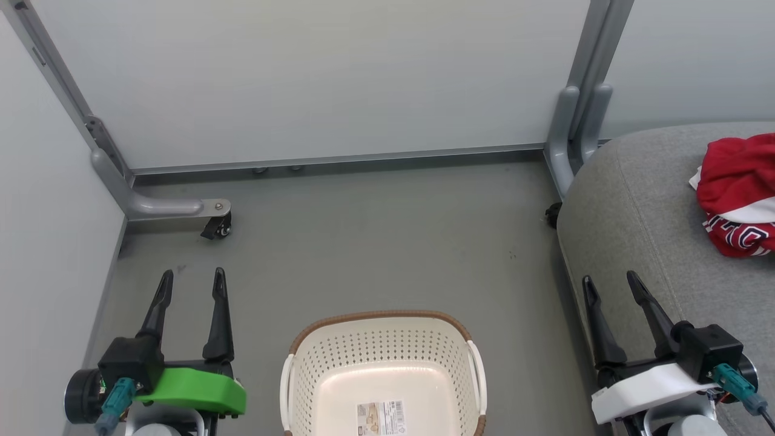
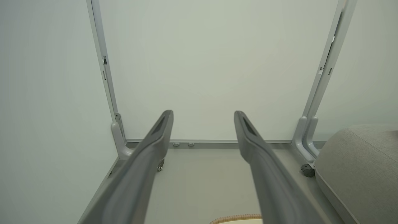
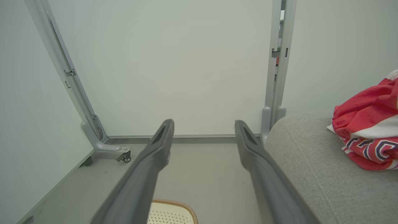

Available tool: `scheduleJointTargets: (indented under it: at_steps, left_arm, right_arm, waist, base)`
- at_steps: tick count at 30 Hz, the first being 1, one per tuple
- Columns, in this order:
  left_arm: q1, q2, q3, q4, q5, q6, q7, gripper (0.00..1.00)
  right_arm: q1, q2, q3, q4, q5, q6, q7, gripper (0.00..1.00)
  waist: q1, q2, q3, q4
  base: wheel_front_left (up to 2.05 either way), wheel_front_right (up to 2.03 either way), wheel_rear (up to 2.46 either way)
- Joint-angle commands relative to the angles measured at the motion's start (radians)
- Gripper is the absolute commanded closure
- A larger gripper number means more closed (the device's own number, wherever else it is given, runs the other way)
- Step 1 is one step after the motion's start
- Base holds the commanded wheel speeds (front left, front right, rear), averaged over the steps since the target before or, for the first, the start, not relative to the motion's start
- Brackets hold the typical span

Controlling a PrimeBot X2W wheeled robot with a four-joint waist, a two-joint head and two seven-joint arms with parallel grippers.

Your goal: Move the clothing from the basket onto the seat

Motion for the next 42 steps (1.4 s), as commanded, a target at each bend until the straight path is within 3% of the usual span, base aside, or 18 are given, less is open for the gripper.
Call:
scheduleJointTargets:
  at_steps: [1, 21, 22, 26, 42]
  left_arm:
    - [0.018, -0.003, 0.003, 0.000, 0.004, -0.006, 0.000, 0.00]
    - [0.014, -0.007, 0.018, 0.029, 0.037, -0.023, 0.000, 0.00]
    - [0.008, -0.005, 0.013, 0.029, 0.026, -0.019, 0.000, 1.00]
    - [0.017, -0.012, 0.007, 0.063, 0.016, -0.019, 0.002, 1.00]
    - [-0.002, -0.035, 0.068, 0.063, -0.260, -0.045, 0.083, 1.00]
  right_arm:
    - [0.018, -0.002, 0.000, -0.006, 0.004, -0.001, 0.001, 0.00]
    - [0.011, -0.002, -0.010, -0.011, 0.004, -0.001, 0.011, 0.00]
    - [0.011, 0.000, -0.008, -0.011, 0.001, 0.000, 0.012, 1.00]
    - [0.021, 0.007, -0.007, 0.023, 0.005, 0.000, 0.013, 1.00]
    - [-0.012, 0.005, -0.032, 0.049, 0.300, 0.000, 0.090, 1.00]
  waist:
    - [0.0001, 0.0085, -0.003, 0.001]
    - [0.0001, 0.0085, -0.024, 0.002]
    - [0.0001, 0.0000, -0.025, 0.002]
    - [0.0001, 0.0000, -0.025, 0.002]
    - [0.0001, 0.0011, -0.018, -0.013]
  base:
    - [0.00, 0.00, 0.00]
    - [0.00, 0.00, 0.00]
    - [0.00, 0.00, 0.00]
    - [0.00, 0.00, 0.00]
    - [0.00, 0.00, 0.00]
